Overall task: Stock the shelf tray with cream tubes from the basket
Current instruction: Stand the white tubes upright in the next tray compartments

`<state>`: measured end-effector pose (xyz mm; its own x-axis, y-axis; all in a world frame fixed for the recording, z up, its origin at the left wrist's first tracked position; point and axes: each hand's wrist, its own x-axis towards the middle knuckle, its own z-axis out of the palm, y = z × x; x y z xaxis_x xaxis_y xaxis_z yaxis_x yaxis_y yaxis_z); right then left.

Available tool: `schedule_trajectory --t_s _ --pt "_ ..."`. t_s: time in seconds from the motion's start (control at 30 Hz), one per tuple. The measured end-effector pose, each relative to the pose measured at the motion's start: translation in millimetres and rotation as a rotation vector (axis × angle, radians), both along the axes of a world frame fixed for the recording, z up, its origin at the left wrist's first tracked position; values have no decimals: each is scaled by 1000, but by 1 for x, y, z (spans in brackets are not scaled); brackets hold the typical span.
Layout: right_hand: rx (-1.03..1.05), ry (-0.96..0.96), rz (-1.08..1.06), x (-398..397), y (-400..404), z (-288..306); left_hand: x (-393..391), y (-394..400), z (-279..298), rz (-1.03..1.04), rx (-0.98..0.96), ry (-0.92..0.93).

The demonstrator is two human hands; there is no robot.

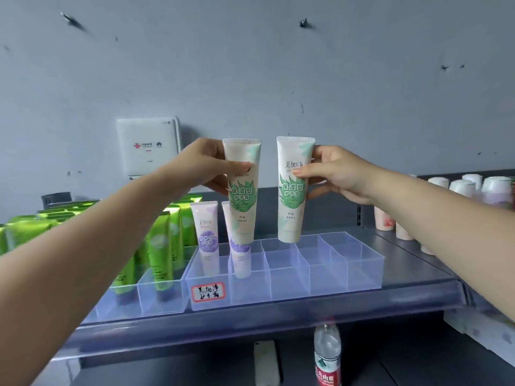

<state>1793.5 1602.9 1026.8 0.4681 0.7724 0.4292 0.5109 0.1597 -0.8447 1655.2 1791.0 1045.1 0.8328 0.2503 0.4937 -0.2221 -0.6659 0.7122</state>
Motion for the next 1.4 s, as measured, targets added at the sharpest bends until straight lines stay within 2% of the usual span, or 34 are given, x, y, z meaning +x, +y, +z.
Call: schedule_trajectory --t_s 0.23,0.4,0.63,0.87,1.1,1.4 --pt "-52 -12 38 -6 41 -10 -13 31 -11 67 5 53" --pt "-163 -53 48 -7 59 -20 -17 41 -20 61 39 101" --pt "-202 -24 66 -9 75 -30 -21 50 -27 144 187 154" --pt "-341 -72 28 -9 85 -53 -18 55 -40 257 434 326" --pt "-348 -107 -3 -11 84 -58 -16 55 -36 277 651 447" --pt "-353 -106 -16 -10 78 -57 -18 57 -34 283 679 441"
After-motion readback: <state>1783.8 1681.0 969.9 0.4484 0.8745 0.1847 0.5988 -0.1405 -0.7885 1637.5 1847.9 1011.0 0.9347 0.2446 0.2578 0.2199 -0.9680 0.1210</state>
